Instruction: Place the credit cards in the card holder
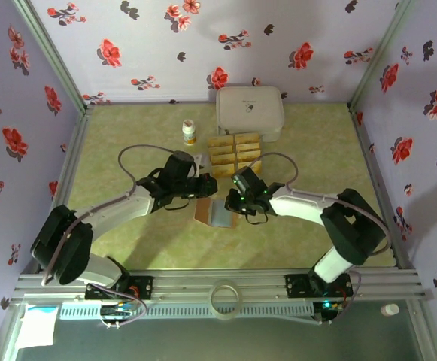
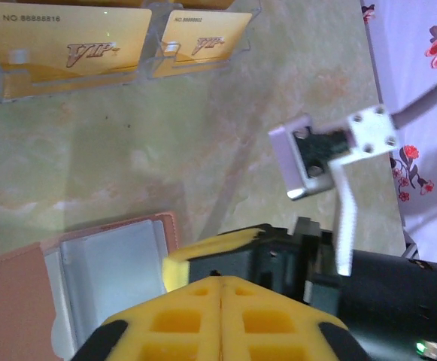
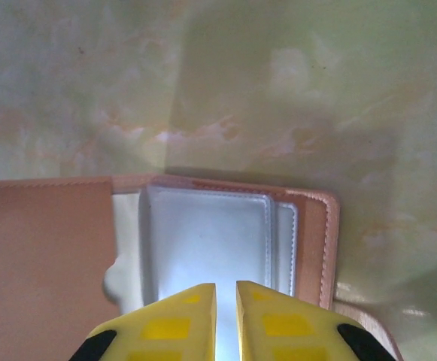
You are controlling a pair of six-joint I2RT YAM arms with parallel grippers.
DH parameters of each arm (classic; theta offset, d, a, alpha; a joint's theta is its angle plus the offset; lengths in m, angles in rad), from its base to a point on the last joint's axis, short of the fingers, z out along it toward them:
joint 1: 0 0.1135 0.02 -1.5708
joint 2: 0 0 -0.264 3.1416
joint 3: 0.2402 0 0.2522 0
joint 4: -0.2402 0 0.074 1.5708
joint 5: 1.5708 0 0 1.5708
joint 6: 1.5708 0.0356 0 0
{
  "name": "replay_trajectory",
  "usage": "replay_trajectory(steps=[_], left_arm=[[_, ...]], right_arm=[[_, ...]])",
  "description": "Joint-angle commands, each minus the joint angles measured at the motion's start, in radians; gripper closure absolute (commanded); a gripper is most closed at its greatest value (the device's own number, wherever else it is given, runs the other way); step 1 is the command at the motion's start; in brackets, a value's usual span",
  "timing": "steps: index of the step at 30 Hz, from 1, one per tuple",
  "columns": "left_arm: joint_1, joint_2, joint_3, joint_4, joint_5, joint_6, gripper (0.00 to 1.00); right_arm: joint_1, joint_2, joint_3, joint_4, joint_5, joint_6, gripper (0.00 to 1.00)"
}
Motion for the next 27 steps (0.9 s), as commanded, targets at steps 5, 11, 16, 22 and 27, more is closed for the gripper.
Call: replay_trajectory(steps=[5,11,16,22,27], left_arm=[[-0.007,0.054,-0.034,0.028,0.020,0.046,0.95],[-0.007,0.111,-0.093,0.027,-0.043,0.080,0.93],[-0.004,0.128,-0.148,0.033,-0.117,0.094,0.90],[-0.004,0.168,-0.174,0.052,-0.148,0.104,0.73],[-0.004,0.163,-0.183,0.063,-0.158,0.104,0.68]], right_arm=[[-0.002,0.074,0.048,0.024,0.038,-0.008,0.90],[-0.017,0.073,0.012,0.028,0.031,-0.025,0.92],[-0.022,0.085,-0.027,0.076,0.019,-0.007,0.92],[-0.021,0.122,-0.062,0.137,-0.005,0.018,0.92],[-0.021,0.123,-0.062,0.144,-0.015,0.021,0.92]])
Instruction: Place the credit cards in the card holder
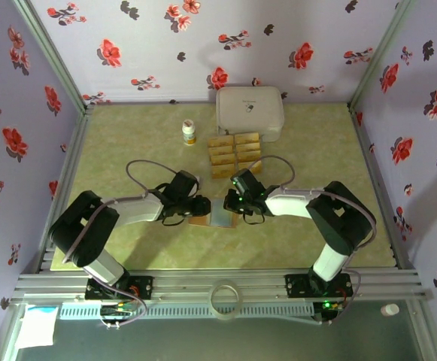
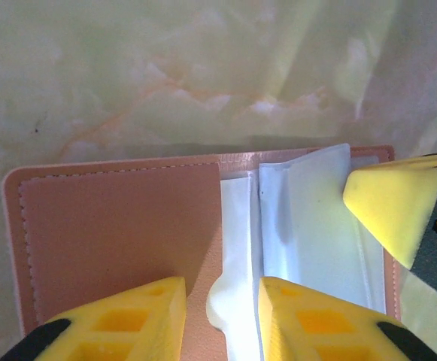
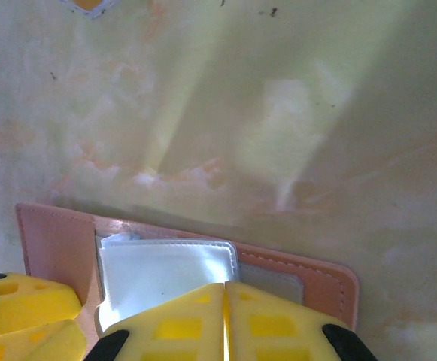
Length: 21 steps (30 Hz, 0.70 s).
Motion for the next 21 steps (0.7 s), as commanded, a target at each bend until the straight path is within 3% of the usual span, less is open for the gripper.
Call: replay_trajectory(steps=[1,10,21], left_arm=[[-0.003,0.002,-0.018,0.011,-0.038,0.025,0.67],[-0.001,-0.069,0.028,-0.030,-0.039,0.041,0.62],[-0.001,-0.113,0.036,-0.067,-0.030,0.043,0.66]], right_arm=[[-0.005,0.026,-0.022,-0.031,-0.005,0.017,0.92],[-0.006,-0.031,0.072,-0.133,0.004,-0.033,0.89],[-0.007,-0.034,0.158,-0.214,0.024,-0.075,0.79]])
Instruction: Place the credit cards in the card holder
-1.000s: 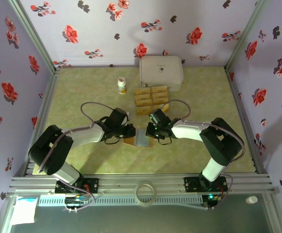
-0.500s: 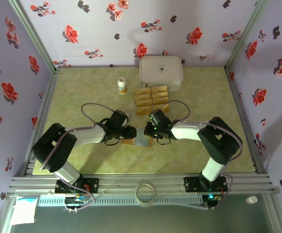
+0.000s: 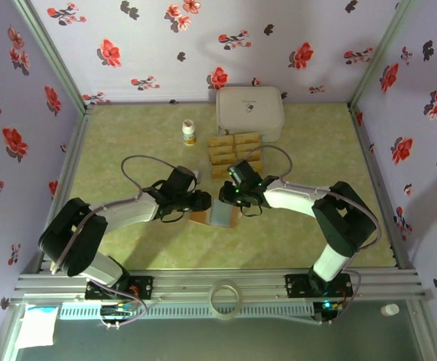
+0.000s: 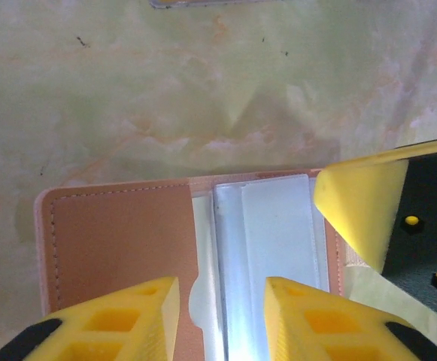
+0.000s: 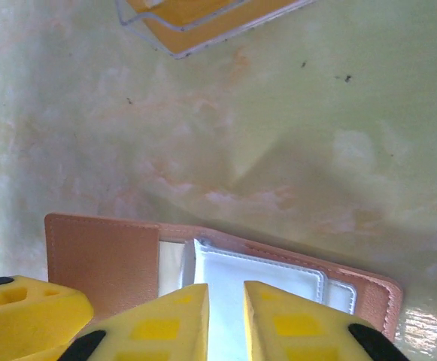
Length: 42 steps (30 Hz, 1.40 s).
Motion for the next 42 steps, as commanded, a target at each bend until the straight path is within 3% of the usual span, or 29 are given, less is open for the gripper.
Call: replay_trajectory(steps=[1,7,24,29,42], left_arm=[[-0.001,-0.025,0.009,-0.026,-0.014,0.017,0.67],[-0.003,-0.012,-0.023,-0.001,-0.012,0.006,0.69],[-0.003,0.022,-0.083,0.065,-0.013,-0.012,0.70],[-0.003,0.020,-0.103,0.084,-0.014,-0.016,0.64],[-0.003,0.021,-0.171,0.203,0.007,0.005,0.51]], right_arm=[[-0.004,-0.009,0.019,-0.051,0.022,-0.023,0.78],[-0.001,0.006,0.018,-0.055,0.022,-0.031,0.72],[0.015,0.067,0.036,-0.061,0.022,-0.049,0.72],[0.017,0.076,0.035,-0.057,0.019,-0.044,0.65],[0.032,0.112,0.039,0.001,-0.013,0.010,0.65]])
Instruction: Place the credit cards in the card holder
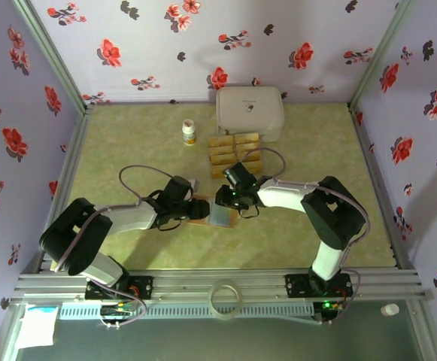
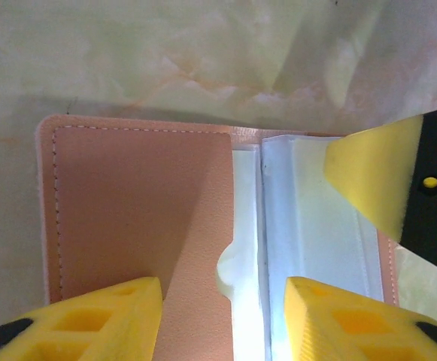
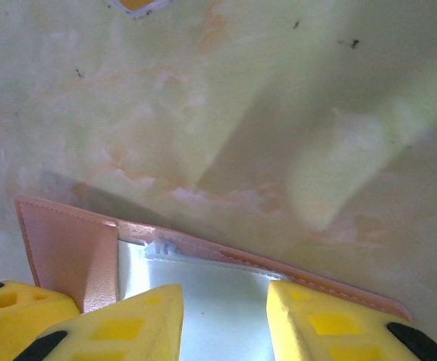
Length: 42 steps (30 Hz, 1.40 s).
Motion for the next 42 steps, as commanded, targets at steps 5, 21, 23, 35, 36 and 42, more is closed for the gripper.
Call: replay_trajectory(steps=[5,21,23,35,36,42], left_arm=[[-0.003,0.005,-0.059,0.093,0.022,0.031,0.49],[-0.004,-0.012,-0.098,0.121,0.035,0.120,0.43],[-0.003,-0.005,-0.090,0.105,0.033,0.135,0.42],[-0.014,0.033,-0.041,-0.013,0.003,0.215,0.42],[-0.017,0.035,-0.038,-0.023,-0.003,0.221,0.42],[-0.035,0.070,-0.015,-0.076,-0.041,0.245,0.47]], right_arm=[[0.017,0.029,0.022,0.018,-0.013,0.049,0.65],[0.022,0.042,0.024,0.071,-0.019,0.138,0.65],[0.021,0.041,0.023,0.076,-0.020,0.145,0.65],[0.022,0.047,0.026,0.110,-0.040,0.192,0.62],[0.022,0.047,0.026,0.111,-0.040,0.194,0.62],[0.021,0.047,0.028,0.115,-0.042,0.200,0.57]])
